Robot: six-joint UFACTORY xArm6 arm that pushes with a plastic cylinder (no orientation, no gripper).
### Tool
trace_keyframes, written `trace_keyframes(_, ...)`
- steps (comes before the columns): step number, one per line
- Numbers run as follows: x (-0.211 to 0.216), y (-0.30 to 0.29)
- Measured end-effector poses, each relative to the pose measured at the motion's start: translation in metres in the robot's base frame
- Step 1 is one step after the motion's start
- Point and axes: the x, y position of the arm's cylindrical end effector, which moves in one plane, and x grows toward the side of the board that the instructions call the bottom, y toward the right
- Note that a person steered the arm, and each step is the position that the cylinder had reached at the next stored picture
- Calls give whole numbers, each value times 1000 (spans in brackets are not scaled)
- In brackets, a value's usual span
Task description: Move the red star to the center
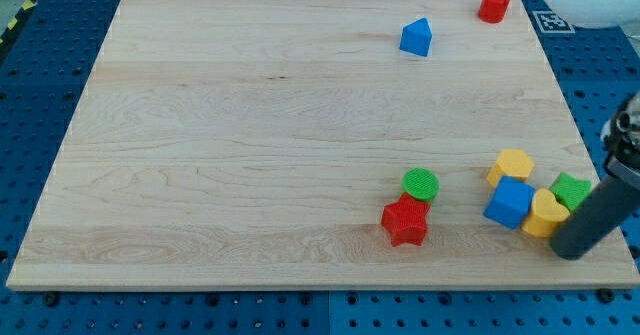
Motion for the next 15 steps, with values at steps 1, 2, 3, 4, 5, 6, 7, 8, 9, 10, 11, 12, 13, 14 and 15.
trace_keyframes(1,-26,-1)
trace_keyframes(2,-37,-22)
trace_keyframes(3,-40,-55)
trace_keyframes(4,-41,-82)
trace_keyframes(5,-20,-83)
trace_keyframes(6,3,-87)
trace_keyframes(7,3,-88)
trace_keyframes(8,-2,-114)
trace_keyframes(9,-3,-152)
trace_keyframes(10,-14,-188)
trace_keyframes(11,-30,-230)
trace_keyframes(12,-37,-273)
trace_keyframes(13,-46,-298)
trace_keyframes(14,-58,-299)
trace_keyframes(15,-60,-291)
